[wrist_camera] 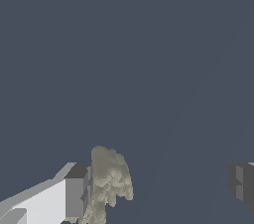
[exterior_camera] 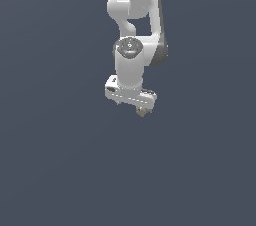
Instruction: Pick up the object and move it to a goal position.
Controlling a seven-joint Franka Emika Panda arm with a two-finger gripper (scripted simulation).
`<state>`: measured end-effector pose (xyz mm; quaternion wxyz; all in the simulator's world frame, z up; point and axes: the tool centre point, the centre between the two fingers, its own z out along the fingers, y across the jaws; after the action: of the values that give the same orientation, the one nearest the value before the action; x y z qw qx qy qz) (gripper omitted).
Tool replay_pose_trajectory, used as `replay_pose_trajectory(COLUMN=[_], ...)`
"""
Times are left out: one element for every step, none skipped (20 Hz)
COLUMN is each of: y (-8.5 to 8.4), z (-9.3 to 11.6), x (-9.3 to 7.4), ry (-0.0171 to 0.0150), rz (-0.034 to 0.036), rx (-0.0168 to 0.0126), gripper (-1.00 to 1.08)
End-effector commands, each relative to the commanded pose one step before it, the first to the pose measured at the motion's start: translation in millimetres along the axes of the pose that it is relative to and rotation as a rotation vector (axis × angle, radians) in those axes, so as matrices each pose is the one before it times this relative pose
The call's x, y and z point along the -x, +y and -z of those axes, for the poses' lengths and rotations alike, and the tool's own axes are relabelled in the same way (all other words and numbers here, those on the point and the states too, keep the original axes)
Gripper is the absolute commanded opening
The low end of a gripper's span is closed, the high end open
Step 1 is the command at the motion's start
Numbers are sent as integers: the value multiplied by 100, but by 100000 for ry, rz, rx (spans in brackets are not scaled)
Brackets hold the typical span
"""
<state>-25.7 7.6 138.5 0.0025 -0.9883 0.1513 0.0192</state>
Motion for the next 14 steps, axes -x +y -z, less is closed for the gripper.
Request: replay_pose_trajectory(y=[-497,-181,-174,-167,-161,-154,-146,-139,-132,-125,-118,-110,-102,-95], z=[-275,-108,-107,-106,-106,-105,-104,-103,-103,-102,-101,-100,-100,-99], x=[473,200,205,209,214,218,222,226,230,233,236,239,242,244], ry=[260,103,103,104,104,104,104,104,104,103,103,103,102,101], rz=[-5566,-2211,-2212,-2214,-2214,-2214,-2216,-2216,-2217,-2217,-2218,-2220,-2221,-2221], rx=[7,-2,-4,-7,-10,-13,-16,-19,-22,-25,-27,-30,-33,-36], gripper=[100,100,100,100,100,100,100,100,100,100,100,100,100,100])
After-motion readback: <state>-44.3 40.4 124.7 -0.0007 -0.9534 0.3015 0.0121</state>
